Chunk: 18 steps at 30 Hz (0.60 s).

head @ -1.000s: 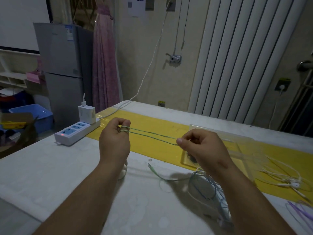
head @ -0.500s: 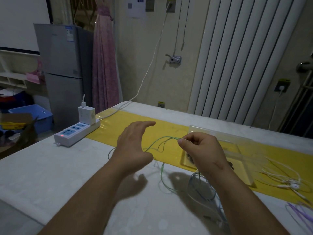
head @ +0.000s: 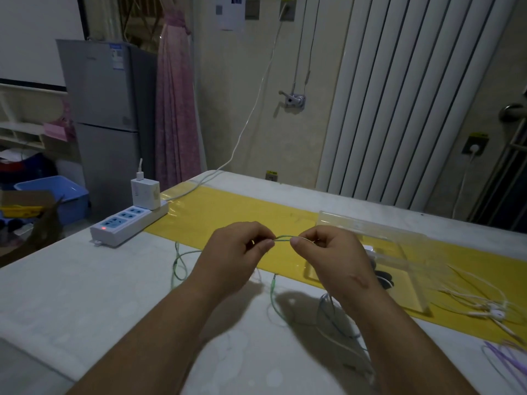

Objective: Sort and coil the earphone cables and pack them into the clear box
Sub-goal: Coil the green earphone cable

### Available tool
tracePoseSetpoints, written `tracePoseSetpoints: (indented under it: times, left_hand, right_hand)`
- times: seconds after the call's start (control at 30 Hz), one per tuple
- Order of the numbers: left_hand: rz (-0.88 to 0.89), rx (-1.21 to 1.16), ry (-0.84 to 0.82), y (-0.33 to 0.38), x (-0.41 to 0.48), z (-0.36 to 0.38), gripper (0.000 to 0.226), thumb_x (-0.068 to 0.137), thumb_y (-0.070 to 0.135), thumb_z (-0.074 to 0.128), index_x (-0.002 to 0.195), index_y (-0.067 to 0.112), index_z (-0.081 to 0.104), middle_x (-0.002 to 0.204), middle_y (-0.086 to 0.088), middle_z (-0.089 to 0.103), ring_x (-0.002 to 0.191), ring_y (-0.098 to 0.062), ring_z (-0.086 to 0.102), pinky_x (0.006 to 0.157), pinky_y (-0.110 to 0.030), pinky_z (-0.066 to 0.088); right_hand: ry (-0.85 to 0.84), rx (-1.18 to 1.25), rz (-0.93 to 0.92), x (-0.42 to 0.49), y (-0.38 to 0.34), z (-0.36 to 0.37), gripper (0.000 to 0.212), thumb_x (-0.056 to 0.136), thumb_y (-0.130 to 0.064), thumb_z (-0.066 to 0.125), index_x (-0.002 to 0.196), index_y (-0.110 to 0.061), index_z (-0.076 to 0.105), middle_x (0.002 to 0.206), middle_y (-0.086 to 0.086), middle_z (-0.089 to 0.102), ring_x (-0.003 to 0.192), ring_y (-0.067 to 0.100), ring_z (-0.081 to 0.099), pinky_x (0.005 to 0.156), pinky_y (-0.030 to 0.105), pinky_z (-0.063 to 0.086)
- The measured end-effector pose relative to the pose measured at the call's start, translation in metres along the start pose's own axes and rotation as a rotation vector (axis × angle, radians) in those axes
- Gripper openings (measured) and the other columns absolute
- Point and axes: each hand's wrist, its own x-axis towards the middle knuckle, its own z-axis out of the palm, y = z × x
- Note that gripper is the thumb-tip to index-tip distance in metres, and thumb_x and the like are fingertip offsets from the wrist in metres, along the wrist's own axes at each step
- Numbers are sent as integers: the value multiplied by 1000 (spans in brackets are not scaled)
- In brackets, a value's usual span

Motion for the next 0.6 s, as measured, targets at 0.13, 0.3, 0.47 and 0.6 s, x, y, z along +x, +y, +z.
tracePoseSetpoints:
  times: [0.13, 0.3, 0.47, 0.6]
  left_hand:
    - [-80, 17, 126, -1, 2, -1, 11, 89, 10, 59, 82, 17, 61, 69, 15, 55, 70, -2, 51, 60, -12, 34]
    - [-278, -2, 266, -5, 3, -4, 12, 93, 10, 51, 83, 16, 52, 70, 6, 55, 67, -10, 51, 54, -21, 34]
    - [-419, -58, 436, -8, 5, -10, 10, 96, 13, 46, 89, 14, 52, 76, -4, 59, 72, -23, 56, 62, -40, 46]
    - [-558, -147, 536, -11, 7, -15, 11, 96, 17, 44, 86, 20, 50, 78, -3, 59, 74, -29, 60, 68, -49, 53]
  right_hand:
    - [-44, 24, 76, 0, -3, -5, 38, 86, -37, 68, 62, -8, 67, 40, -11, 43, 41, 6, 36, 53, 25, 31]
    - [-167, 251, 192, 1, -4, -13, 34, 92, -19, 58, 61, -6, 60, 45, -3, 32, 43, 14, 26, 43, 20, 24]
    - [-152, 241, 144, 3, -2, -16, 20, 89, -4, 57, 71, 5, 62, 51, 7, 43, 41, 12, 37, 39, 14, 30]
    - [-79, 143, 126, 8, 10, -13, 32, 90, -24, 66, 72, 2, 61, 49, 1, 49, 46, 17, 41, 51, 27, 37]
